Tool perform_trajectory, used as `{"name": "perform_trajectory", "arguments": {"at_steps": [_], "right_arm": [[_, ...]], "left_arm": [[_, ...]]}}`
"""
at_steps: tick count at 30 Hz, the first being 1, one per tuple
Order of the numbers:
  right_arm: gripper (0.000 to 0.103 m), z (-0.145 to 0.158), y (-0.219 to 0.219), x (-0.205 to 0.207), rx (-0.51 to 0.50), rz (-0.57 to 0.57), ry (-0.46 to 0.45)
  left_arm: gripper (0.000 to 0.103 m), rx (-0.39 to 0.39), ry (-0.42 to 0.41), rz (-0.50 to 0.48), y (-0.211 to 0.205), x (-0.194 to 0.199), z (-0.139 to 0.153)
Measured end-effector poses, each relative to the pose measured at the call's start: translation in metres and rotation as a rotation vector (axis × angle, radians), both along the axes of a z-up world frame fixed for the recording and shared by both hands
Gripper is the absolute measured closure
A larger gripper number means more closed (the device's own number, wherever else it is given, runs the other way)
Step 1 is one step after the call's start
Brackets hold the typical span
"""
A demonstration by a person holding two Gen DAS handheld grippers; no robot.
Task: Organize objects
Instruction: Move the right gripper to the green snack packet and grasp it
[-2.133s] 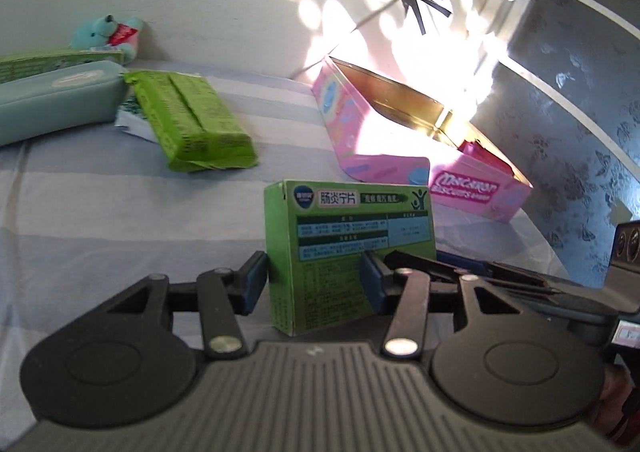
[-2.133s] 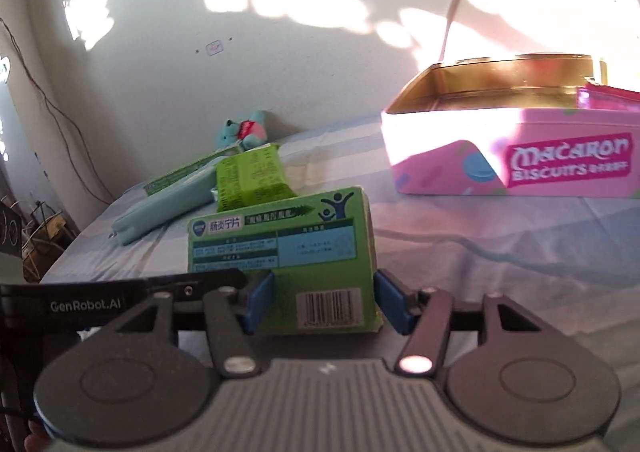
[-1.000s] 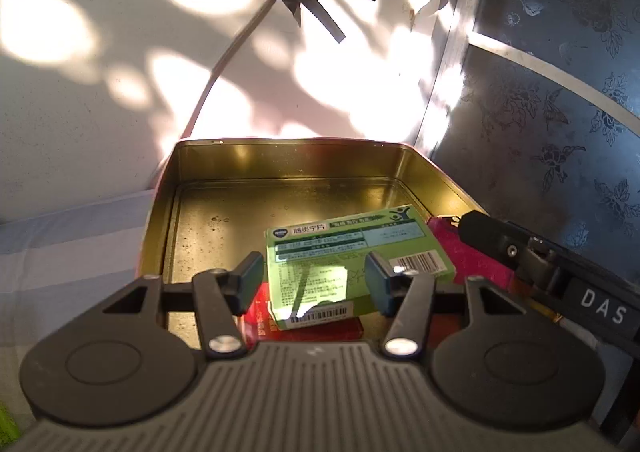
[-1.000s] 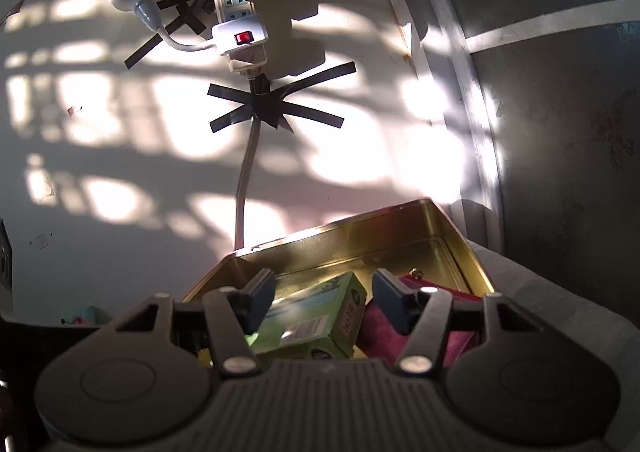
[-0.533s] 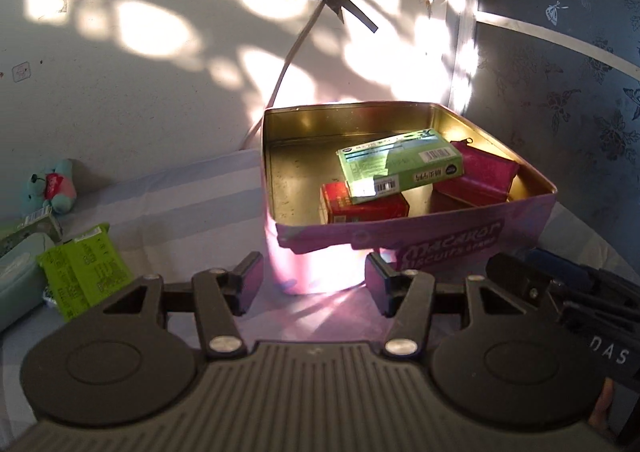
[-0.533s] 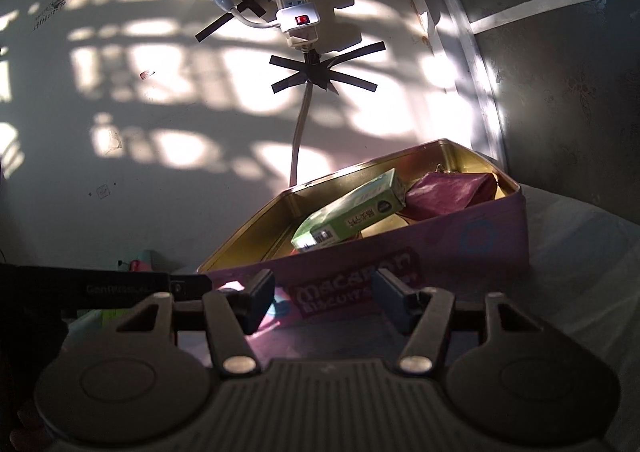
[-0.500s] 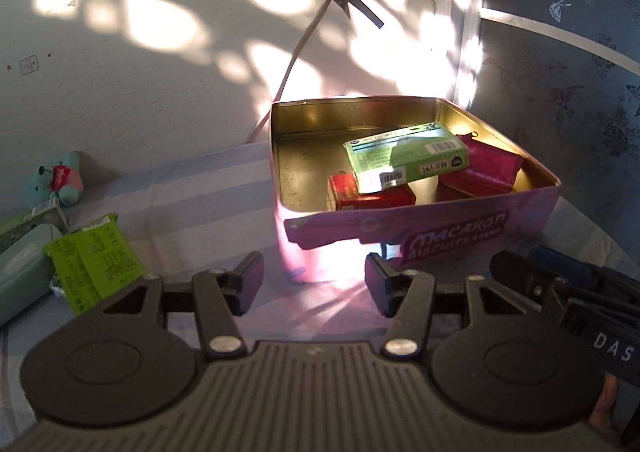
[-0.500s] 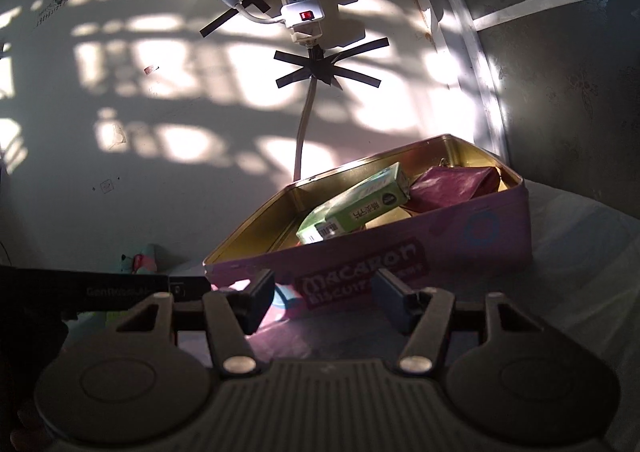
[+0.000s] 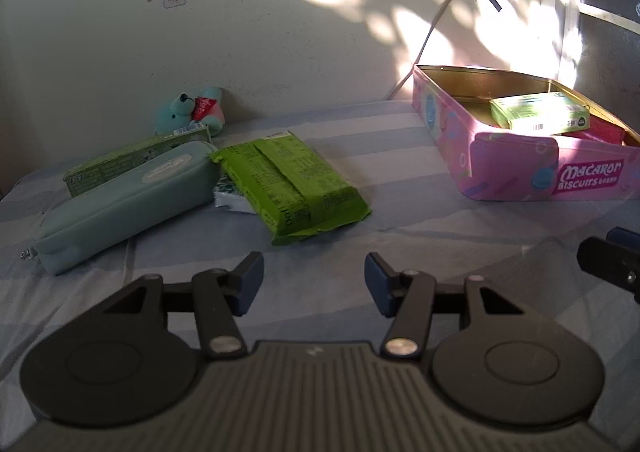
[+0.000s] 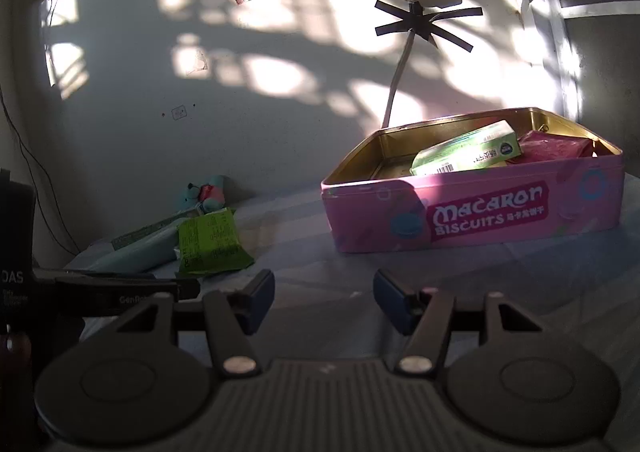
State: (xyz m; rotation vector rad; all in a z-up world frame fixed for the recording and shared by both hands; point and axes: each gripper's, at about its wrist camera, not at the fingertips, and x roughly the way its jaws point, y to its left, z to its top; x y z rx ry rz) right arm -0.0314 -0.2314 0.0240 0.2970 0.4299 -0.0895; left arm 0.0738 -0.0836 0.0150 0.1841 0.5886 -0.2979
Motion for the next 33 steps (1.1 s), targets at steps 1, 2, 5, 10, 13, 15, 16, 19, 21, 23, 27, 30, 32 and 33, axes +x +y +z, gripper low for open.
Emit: {"name": "perform_trajectory", "arguments": {"at_steps": [1, 2, 5, 10, 13, 15, 16, 19, 21, 23, 27, 30, 32, 33], "right_arm": [[0.046, -0.001, 0.005, 0.003, -0.004, 0.012, 0.008], [0.046, -0.002, 0.010, 0.006, -0.010, 0.025, 0.016], [0.046, -0.006, 0.026, 0.016, -0.034, 0.064, 0.044], [0.046, -0.009, 0.053, 0.041, -0.069, 0.159, 0.092], [0.042, -0.010, 0.070, 0.063, -0.090, 0.218, 0.120], [0.038, -0.010, 0.079, 0.082, -0.084, 0.257, 0.146], [0.034, -0.009, 0.084, 0.092, -0.084, 0.271, 0.152], [0.012, -0.009, 0.096, 0.125, -0.152, 0.299, 0.148], [0.008, -0.013, 0.104, 0.148, -0.206, 0.288, 0.147], [0.007, -0.017, 0.107, 0.170, -0.238, 0.287, 0.167], [0.016, -0.033, 0.109, 0.207, -0.261, 0.293, 0.245], [0.026, -0.032, 0.098, 0.203, -0.195, 0.303, 0.243], [0.027, -0.030, 0.093, 0.187, -0.202, 0.314, 0.242], [0.027, -0.029, 0.090, 0.174, -0.213, 0.324, 0.242]], "left_arm": [[0.045, -0.001, -0.001, 0.012, 0.006, 0.000, -0.002], [0.045, -0.003, -0.002, 0.024, 0.013, 0.002, -0.003], [0.045, -0.011, -0.001, 0.055, 0.030, 0.006, -0.007], [0.045, -0.010, -0.016, 0.137, 0.067, 0.022, -0.014], [0.045, -0.046, -0.004, 0.197, 0.091, 0.036, -0.016], [0.045, -0.103, 0.023, 0.232, 0.105, 0.043, -0.018], [0.045, -0.143, 0.039, 0.236, 0.112, 0.047, -0.018], [0.045, -0.199, 0.043, 0.253, 0.121, 0.050, -0.019], [0.045, -0.231, 0.048, 0.256, 0.125, 0.051, -0.019], [0.043, -0.243, 0.049, 0.254, 0.126, 0.051, -0.019], [0.039, -0.255, 0.053, 0.235, 0.128, 0.054, -0.021], [0.039, -0.266, 0.055, 0.230, 0.131, 0.056, -0.021], [0.038, -0.269, 0.056, 0.227, 0.131, 0.056, -0.021], [0.038, -0.273, 0.057, 0.223, 0.132, 0.056, -0.021]]}}
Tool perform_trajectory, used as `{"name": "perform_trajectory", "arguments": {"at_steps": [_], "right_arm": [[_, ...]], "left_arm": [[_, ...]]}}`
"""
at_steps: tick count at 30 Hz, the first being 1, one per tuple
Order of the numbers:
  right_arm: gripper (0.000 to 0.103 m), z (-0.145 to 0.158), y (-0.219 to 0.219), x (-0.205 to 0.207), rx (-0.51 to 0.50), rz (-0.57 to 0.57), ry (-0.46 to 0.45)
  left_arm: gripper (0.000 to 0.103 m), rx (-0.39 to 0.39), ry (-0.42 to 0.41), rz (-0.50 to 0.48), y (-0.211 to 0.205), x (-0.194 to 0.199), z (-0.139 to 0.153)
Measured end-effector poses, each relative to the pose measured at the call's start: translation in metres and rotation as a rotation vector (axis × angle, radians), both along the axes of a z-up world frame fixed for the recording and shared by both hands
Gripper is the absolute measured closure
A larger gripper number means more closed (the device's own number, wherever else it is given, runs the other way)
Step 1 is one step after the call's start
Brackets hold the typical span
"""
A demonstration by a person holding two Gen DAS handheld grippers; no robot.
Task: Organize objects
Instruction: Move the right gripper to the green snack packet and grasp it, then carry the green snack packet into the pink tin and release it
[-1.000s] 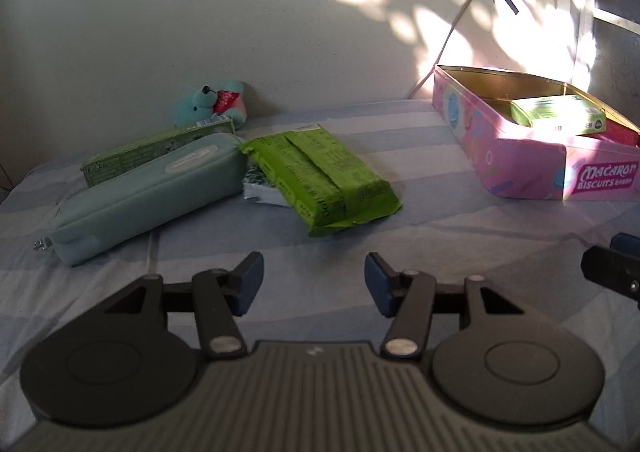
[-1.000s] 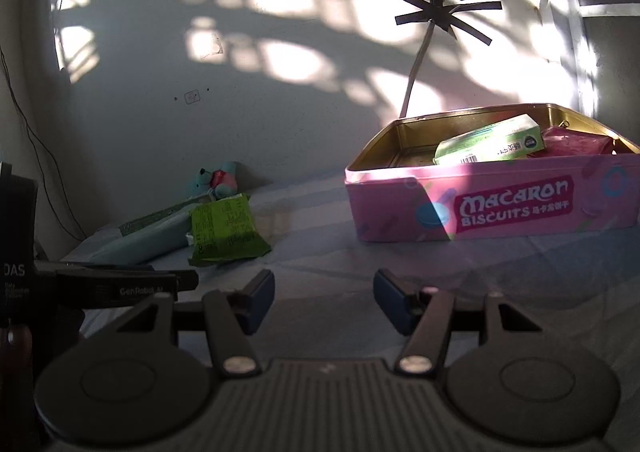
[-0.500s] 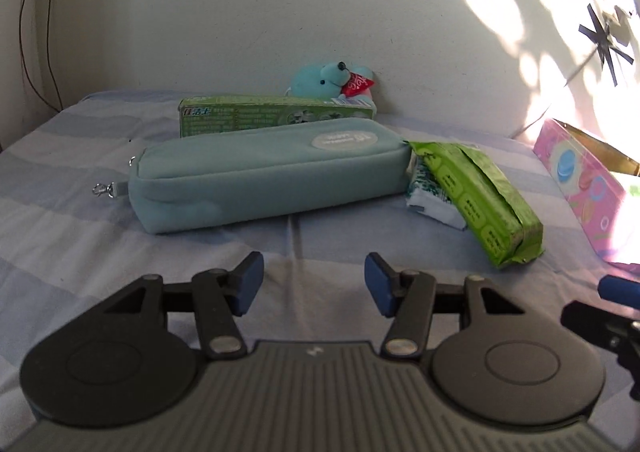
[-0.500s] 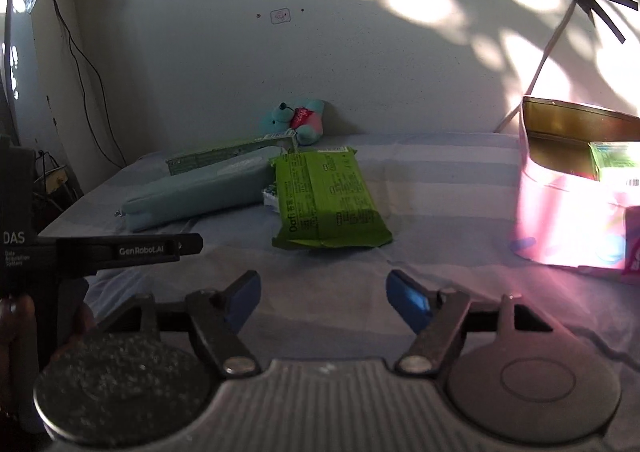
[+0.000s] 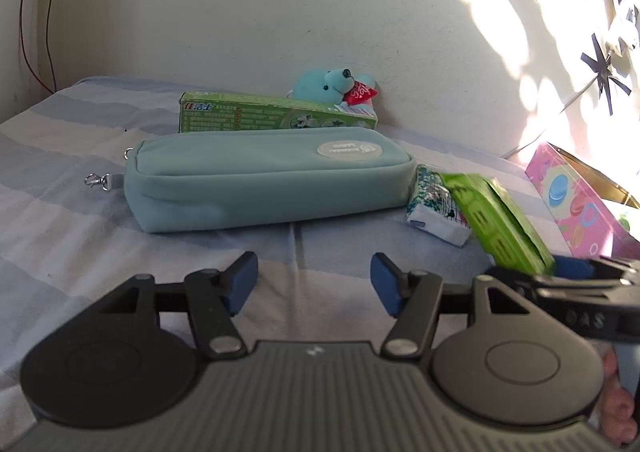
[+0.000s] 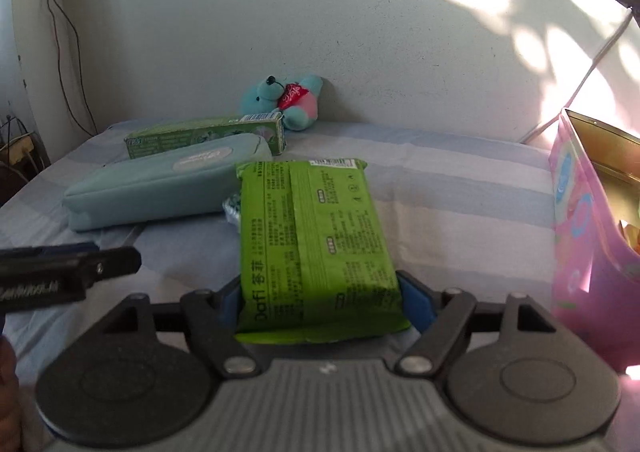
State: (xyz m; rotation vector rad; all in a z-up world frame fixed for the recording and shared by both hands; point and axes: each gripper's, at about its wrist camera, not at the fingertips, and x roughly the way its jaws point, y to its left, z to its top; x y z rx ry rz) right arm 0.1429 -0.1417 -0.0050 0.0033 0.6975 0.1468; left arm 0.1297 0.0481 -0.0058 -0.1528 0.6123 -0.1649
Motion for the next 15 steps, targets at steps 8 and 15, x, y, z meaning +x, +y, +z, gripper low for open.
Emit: {"name": "perform_trajectory", "arguments": {"at_steps": [8, 15], "right_arm": [[0.023, 0.005, -0.037, -0.136, -0.133, 0.037, -0.004], [0.009, 0.005, -0.066, -0.198, -0.084, -0.072, -0.039]], "left_arm": [[0.041, -0.071, -0.023, -0.261, -0.025, -0.018, 0.008], [0.042, -0.094, 0.041, -0.609, -0.110, -0.050, 0.020]]}}
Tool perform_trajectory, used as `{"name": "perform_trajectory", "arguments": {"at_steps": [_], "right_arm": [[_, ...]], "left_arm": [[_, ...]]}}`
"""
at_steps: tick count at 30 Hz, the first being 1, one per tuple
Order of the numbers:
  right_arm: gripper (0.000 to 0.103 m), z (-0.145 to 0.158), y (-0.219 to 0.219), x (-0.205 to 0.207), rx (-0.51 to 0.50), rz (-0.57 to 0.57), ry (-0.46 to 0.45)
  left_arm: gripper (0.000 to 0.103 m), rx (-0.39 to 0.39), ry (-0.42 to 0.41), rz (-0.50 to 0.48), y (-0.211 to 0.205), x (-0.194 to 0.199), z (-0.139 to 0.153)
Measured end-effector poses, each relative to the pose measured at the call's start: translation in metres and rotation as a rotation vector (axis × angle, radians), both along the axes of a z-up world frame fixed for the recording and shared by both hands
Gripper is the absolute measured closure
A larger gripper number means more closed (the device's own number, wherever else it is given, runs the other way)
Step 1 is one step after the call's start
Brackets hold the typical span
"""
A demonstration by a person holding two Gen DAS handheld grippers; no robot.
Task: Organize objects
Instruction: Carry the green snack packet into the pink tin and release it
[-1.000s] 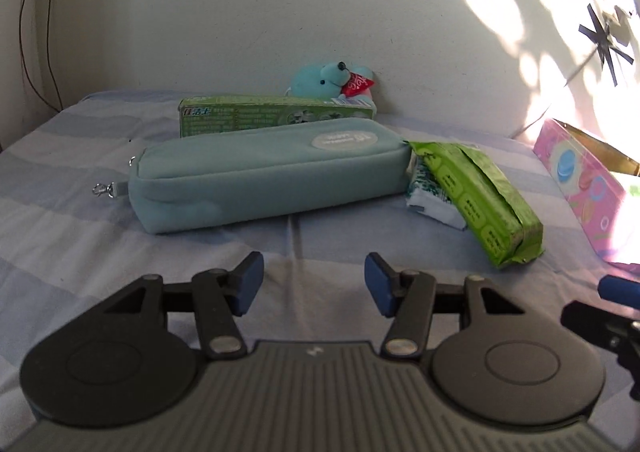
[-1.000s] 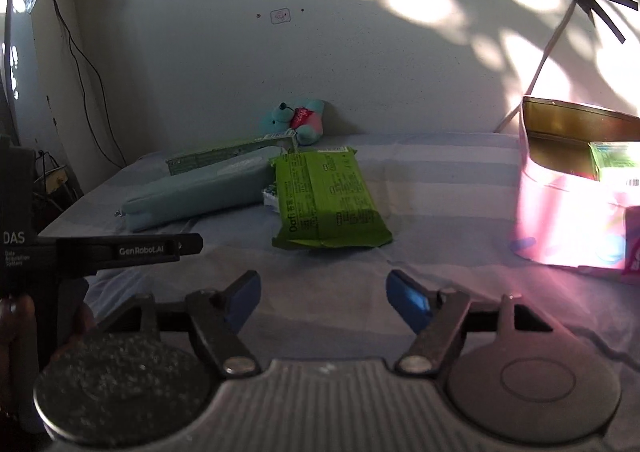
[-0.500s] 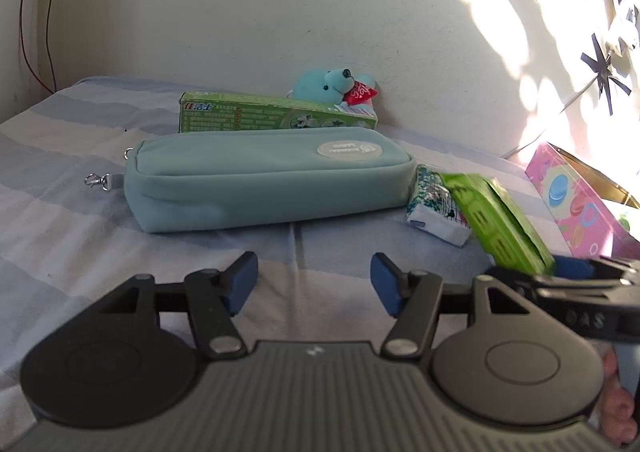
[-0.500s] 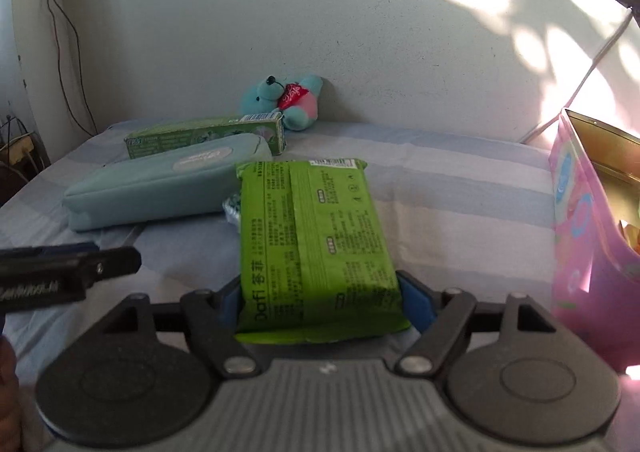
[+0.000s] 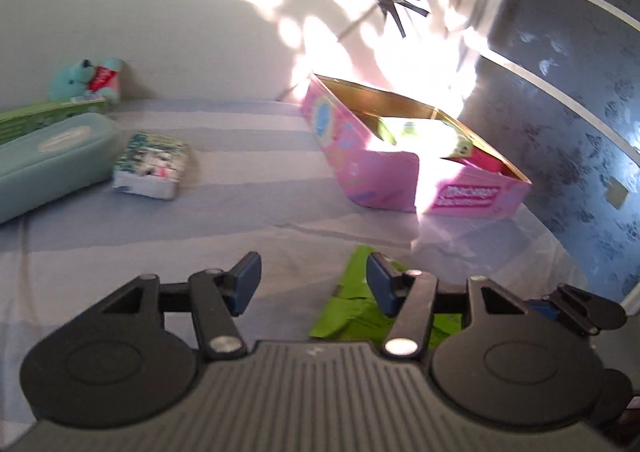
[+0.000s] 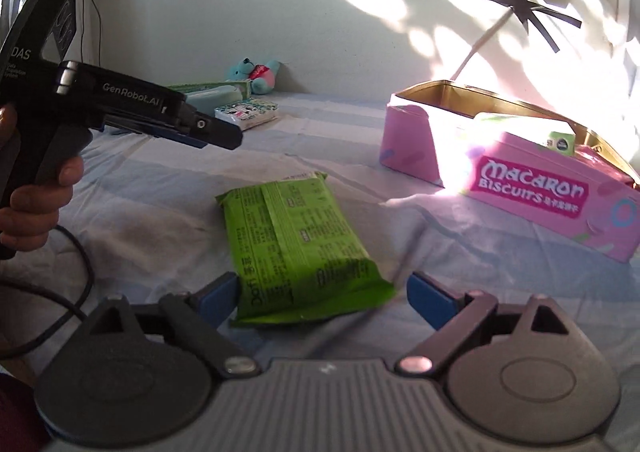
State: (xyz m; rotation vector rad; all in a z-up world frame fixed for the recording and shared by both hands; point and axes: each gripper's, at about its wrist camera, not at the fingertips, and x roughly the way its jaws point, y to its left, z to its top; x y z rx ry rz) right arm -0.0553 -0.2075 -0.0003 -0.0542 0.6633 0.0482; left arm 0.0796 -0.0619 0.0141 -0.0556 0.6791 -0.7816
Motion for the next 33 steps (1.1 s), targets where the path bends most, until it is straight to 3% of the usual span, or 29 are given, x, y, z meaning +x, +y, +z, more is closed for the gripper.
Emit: {"name": "perform_trajectory", "arguments": {"at_steps": [4, 6, 8, 10, 12, 14, 18, 23, 27, 33], "right_arm": [[0.008, -0.005, 0.001, 0.000, -0.002, 0.016, -0.017], [0.010, -0.008, 0.000, 0.003, 0.005, 0.029, -0.014], [0.017, -0.013, 0.002, 0.006, 0.039, 0.039, -0.011], [0.038, -0.013, 0.005, 0.007, 0.058, 0.040, -0.028], [0.059, -0.011, 0.013, 0.006, 0.013, 0.045, -0.062], [0.060, -0.010, 0.015, 0.009, -0.002, 0.021, -0.080], [0.061, 0.005, -0.008, 0.012, 0.084, -0.047, -0.161], [0.060, 0.039, -0.035, 0.026, 0.039, -0.111, -0.293], [0.060, 0.049, -0.060, 0.043, 0.007, -0.149, -0.329], [0.060, 0.054, -0.097, 0.076, -0.015, -0.197, -0.311]], "left_arm": [[0.040, 0.099, 0.077, -0.072, -0.035, 0.003, -0.015], [0.034, 0.079, 0.084, -0.071, -0.037, 0.002, -0.022], [0.037, 0.072, 0.096, -0.090, -0.039, -0.001, -0.023], [0.041, 0.057, 0.114, -0.097, -0.040, -0.006, -0.021], [0.043, 0.081, 0.082, -0.081, -0.047, -0.009, -0.015], [0.043, 0.066, 0.049, -0.078, -0.051, -0.008, -0.002], [0.044, 0.006, -0.043, -0.114, -0.066, -0.004, 0.037], [0.044, -0.006, -0.158, -0.119, -0.104, 0.009, 0.071], [0.044, -0.024, -0.165, -0.121, -0.133, 0.025, 0.080], [0.044, -0.015, -0.158, -0.123, -0.175, 0.054, 0.083]]}}
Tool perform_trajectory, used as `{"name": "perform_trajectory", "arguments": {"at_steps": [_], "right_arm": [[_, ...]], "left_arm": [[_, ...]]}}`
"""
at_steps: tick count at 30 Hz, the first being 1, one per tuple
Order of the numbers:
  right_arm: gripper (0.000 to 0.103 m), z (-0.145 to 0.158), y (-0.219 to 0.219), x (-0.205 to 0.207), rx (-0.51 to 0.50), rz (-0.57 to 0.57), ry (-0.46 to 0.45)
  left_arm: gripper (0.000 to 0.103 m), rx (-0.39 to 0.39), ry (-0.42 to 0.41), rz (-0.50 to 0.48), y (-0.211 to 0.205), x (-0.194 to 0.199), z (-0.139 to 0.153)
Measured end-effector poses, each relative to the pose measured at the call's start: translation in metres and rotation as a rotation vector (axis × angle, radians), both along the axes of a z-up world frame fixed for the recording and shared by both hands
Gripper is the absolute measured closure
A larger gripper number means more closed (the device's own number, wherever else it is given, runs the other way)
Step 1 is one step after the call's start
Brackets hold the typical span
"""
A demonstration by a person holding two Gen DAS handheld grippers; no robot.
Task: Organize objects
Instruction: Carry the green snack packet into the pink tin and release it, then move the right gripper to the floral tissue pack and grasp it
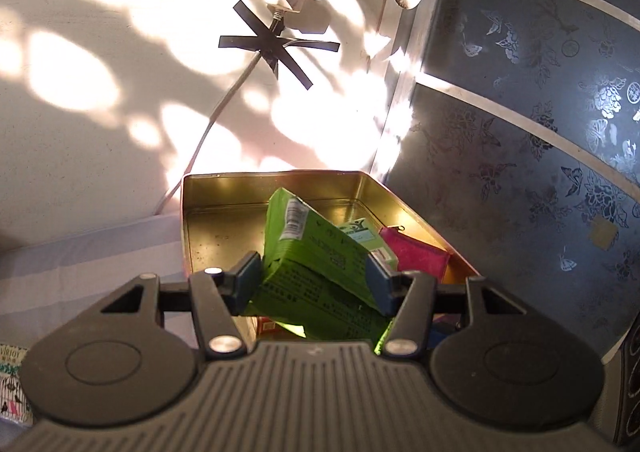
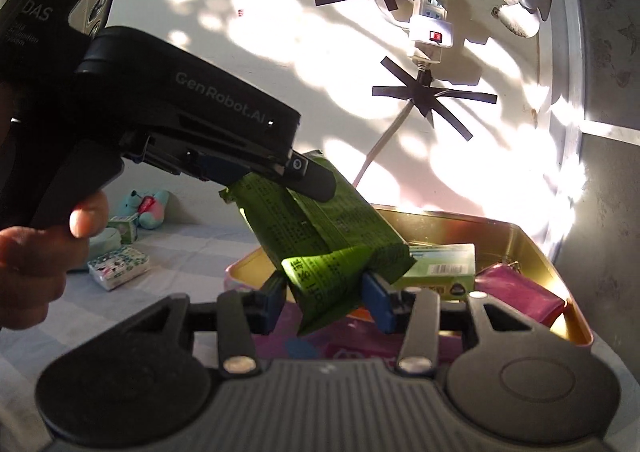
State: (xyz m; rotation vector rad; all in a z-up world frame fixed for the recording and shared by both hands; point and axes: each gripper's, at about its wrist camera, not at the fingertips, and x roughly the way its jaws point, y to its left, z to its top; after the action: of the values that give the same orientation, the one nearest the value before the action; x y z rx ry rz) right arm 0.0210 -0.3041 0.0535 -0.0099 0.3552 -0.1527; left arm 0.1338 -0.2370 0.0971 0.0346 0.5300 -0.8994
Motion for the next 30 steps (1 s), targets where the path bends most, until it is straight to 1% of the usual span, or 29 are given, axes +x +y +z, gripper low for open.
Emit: {"name": "perform_trajectory", "arguments": {"at_steps": [2, 4, 6, 7, 8, 10, 12, 14, 17, 20, 24, 28, 30], "right_arm": [[0.061, 0.001, -0.013, 0.011, 0.007, -0.019, 0.007], [0.067, 0.002, -0.026, 0.024, 0.002, -0.055, 0.012], [0.066, 0.002, -0.042, 0.040, 0.022, -0.092, 0.029], [0.066, 0.001, -0.049, 0.049, 0.030, -0.107, 0.041], [0.066, -0.001, -0.055, 0.057, 0.034, -0.133, 0.053], [0.065, -0.008, -0.064, 0.074, 0.031, -0.200, 0.085], [0.065, -0.011, -0.071, 0.078, 0.055, -0.253, 0.076], [0.064, -0.011, -0.073, 0.068, 0.100, -0.253, 0.037], [0.062, -0.011, -0.067, 0.055, 0.114, -0.256, 0.004], [0.062, -0.009, -0.059, 0.038, 0.159, -0.242, -0.026], [0.059, -0.005, -0.046, 0.007, 0.225, -0.230, -0.080], [0.059, -0.005, -0.030, -0.019, 0.262, -0.225, -0.101], [0.059, -0.006, -0.024, -0.029, 0.291, -0.217, -0.096]], "left_arm": [[0.044, 0.010, 0.004, 0.003, -0.014, 0.011, 0.000], [0.044, 0.030, 0.025, 0.002, -0.029, 0.023, -0.003], [0.045, 0.052, 0.043, 0.008, -0.044, 0.034, -0.008], [0.046, 0.061, 0.034, 0.017, -0.050, 0.038, -0.010], [0.046, 0.073, 0.018, 0.037, -0.056, 0.042, -0.011], [0.046, 0.137, -0.037, 0.133, -0.064, 0.048, -0.014], [0.046, 0.177, -0.066, 0.197, -0.063, 0.051, -0.017], [0.046, 0.197, -0.081, 0.230, -0.057, 0.050, -0.019], [0.046, 0.230, -0.114, 0.272, -0.047, 0.043, -0.021], [0.045, 0.236, -0.135, 0.289, -0.034, 0.028, -0.020], [0.045, 0.250, -0.184, 0.307, -0.014, 0.002, -0.020], [0.045, 0.261, -0.195, 0.324, 0.010, -0.021, -0.023], [0.044, 0.266, -0.182, 0.330, 0.020, -0.030, -0.026]]}}
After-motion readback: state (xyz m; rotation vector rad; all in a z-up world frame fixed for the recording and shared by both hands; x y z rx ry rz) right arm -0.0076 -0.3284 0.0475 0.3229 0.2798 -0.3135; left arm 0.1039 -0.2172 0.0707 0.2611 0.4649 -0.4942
